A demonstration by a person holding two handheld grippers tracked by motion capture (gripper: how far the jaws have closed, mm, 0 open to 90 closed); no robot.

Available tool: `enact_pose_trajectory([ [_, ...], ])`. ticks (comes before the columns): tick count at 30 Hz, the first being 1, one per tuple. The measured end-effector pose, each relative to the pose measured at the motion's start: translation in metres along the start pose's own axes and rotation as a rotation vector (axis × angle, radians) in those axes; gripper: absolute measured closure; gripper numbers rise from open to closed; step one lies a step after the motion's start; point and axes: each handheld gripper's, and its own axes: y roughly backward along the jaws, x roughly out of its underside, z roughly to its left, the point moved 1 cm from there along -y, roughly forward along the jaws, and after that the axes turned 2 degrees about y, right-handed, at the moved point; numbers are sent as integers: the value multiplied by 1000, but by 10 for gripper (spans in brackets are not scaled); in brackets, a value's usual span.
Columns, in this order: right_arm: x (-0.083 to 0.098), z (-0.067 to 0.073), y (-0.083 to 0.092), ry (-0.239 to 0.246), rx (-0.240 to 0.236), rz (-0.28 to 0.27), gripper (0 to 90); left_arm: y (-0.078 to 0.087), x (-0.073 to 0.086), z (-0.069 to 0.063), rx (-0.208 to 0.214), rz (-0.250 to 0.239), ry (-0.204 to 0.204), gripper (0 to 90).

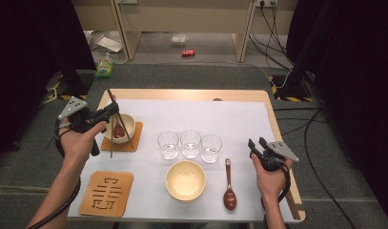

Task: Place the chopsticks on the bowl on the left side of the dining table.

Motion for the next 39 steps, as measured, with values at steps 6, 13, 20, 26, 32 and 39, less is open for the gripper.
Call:
enact_pose_trajectory([
  [6, 0, 0, 0, 3, 1, 4, 543, 7, 2, 2, -3, 0, 0, 845],
  [13, 0, 1, 0, 5, 0, 6, 543, 17, 5, -1, 1, 5, -7, 844],
  [20, 0, 0, 0, 7, 0, 7, 544, 27, 9, 1, 0, 12, 1, 844],
  [26, 1, 1, 0, 6, 2, 8, 544, 34, 15, 1, 4, 28, 10, 844],
  [32, 0, 1, 0, 7, 2, 8, 545, 40, 17, 0, 6, 28, 6, 844],
  [39, 0, 1, 0, 11, 1, 6, 545, 48, 18, -2, 8, 31, -3, 844],
])
